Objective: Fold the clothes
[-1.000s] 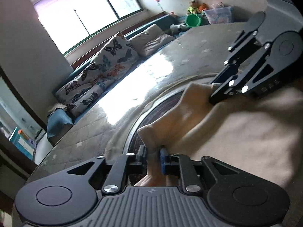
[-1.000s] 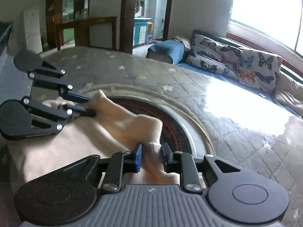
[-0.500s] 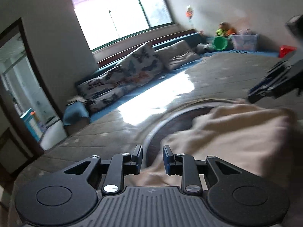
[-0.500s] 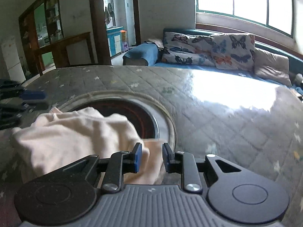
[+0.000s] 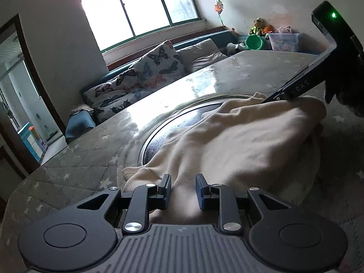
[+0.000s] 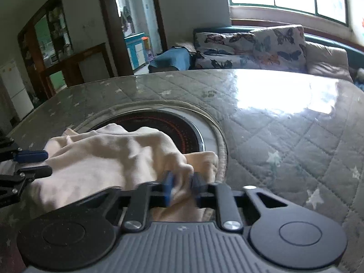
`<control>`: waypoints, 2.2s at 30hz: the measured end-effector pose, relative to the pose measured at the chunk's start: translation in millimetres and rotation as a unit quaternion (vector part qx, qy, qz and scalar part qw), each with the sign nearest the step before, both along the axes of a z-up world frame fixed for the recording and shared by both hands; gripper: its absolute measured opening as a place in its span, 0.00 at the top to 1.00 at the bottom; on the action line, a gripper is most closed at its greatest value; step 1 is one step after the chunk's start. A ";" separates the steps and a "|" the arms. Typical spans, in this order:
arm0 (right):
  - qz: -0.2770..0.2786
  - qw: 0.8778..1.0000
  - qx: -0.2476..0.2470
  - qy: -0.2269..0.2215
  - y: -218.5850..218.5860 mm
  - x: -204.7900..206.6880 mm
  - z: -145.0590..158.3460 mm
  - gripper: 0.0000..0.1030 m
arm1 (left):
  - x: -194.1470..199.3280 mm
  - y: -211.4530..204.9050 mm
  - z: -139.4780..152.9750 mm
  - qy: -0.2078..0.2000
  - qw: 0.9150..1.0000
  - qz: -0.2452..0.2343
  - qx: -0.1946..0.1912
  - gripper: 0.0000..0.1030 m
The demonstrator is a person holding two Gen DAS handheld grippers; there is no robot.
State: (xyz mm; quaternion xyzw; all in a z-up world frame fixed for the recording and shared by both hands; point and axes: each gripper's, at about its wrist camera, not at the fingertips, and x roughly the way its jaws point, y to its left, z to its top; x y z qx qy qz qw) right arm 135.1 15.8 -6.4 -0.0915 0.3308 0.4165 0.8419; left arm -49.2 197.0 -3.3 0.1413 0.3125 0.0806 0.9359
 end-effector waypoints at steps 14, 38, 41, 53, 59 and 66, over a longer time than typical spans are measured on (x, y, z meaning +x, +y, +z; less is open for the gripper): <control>-0.026 0.999 0.017 0.009 -31.2 4.0 14.9 0.85 | 1.0 -0.9 -4.1 0.001 1.000 0.009 -0.004 0.64; 0.057 0.997 0.051 0.019 -47.4 -51.4 9.2 0.79 | 41.9 -81.2 17.7 -0.050 0.977 -0.209 0.006 0.63; 0.049 0.996 0.063 0.046 -51.9 -42.9 7.2 0.79 | 51.5 -84.5 5.1 -0.033 0.969 -0.243 0.002 0.64; 0.092 0.989 0.045 0.108 -63.7 -13.2 1.0 0.79 | 60.8 -67.5 -7.4 -0.026 0.967 -0.251 -0.042 0.67; 0.184 0.980 -0.064 0.041 -38.6 -22.7 12.7 0.79 | 55.7 -69.4 -6.1 -0.034 0.967 -0.246 -0.050 0.67; 0.200 0.977 -0.074 0.001 -20.1 -32.8 6.0 0.79 | 55.0 -65.4 -6.4 -0.043 0.972 -0.222 -0.064 0.66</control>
